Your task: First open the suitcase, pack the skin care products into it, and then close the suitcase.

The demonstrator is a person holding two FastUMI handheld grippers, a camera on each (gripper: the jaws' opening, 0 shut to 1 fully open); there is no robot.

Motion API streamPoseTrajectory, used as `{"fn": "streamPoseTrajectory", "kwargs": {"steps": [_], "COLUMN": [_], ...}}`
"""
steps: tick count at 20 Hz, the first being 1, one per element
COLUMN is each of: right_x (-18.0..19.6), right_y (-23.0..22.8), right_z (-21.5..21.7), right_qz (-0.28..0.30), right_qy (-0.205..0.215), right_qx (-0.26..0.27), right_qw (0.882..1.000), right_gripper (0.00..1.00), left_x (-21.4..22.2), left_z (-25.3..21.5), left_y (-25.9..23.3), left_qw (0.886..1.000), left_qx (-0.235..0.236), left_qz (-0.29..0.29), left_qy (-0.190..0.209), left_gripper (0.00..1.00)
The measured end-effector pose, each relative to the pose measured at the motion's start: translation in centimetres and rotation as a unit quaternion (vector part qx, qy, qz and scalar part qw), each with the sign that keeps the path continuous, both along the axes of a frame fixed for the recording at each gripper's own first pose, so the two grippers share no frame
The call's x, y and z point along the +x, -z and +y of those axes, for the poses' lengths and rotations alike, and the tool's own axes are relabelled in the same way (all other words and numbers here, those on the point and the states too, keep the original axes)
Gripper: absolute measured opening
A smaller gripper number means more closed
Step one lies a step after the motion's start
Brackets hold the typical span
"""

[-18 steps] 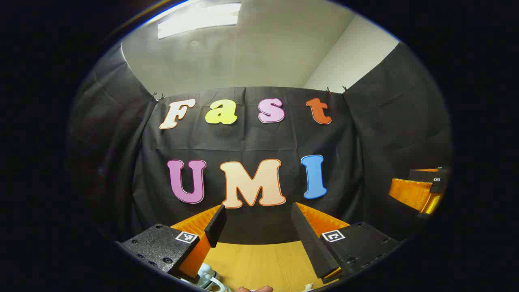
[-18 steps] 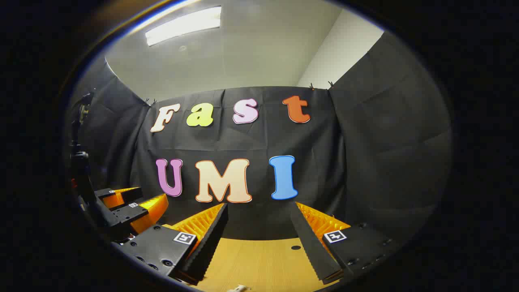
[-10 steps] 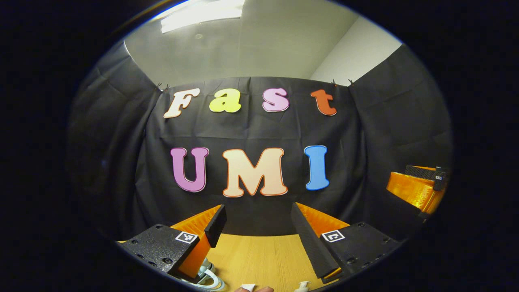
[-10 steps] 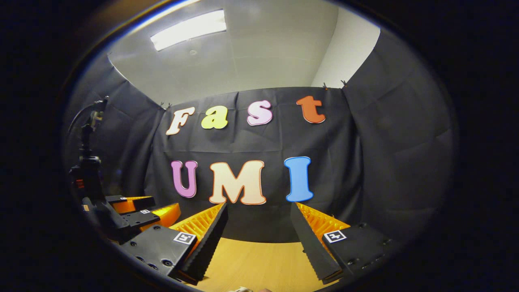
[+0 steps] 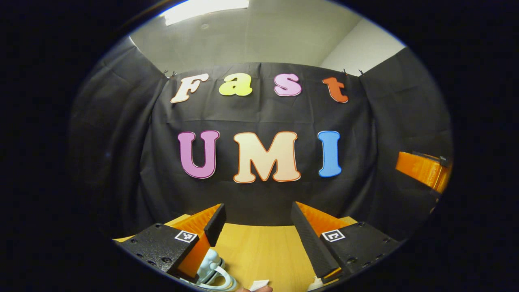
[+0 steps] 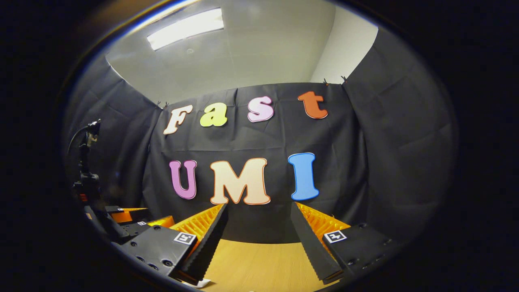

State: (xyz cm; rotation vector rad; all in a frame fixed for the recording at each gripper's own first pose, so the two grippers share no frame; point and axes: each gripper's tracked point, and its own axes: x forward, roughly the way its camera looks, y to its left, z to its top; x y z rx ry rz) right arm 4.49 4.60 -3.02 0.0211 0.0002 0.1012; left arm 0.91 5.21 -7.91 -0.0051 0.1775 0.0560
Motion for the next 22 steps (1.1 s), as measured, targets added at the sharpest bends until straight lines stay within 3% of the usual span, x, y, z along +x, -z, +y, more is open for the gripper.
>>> {"fn": "streamPoseTrajectory", "kwargs": {"steps": [5,11,13,15,22], "right_x": [0.6,0.3,0.0,-0.5,-2.0], "right_y": [3.7,6.7,6.5,6.8,6.7], "right_z": [1.7,1.9,1.5,0.9,-0.4], "right_qz": [0.044,0.086,0.087,0.09,0.097], "right_qy": [-0.006,-0.012,-0.008,-0.002,0.018], "right_qx": [-0.008,-0.024,-0.029,-0.046,-0.065], "right_qw": [0.999,0.996,0.996,0.995,0.993], "right_gripper": [0.98,0.98,0.99,0.98,0.99], "left_x": [-2.3,-5.3,-6.4,-7.8,-10.7], "left_z": [2.2,2.8,2.6,3.2,4.1], "left_y": [6.1,15.2,18.5,23.5,29.3], "left_qw": [0.997,0.981,0.972,0.954,0.918], "left_qx": [-0.007,0.01,0.001,-0.001,-0.023], "left_qz": [0.08,0.191,0.233,0.299,0.395], "left_qy": [0.007,0.016,0.016,0.001,-0.008], "left_gripper": [0.96,0.96,0.95,0.93,0.92]}}
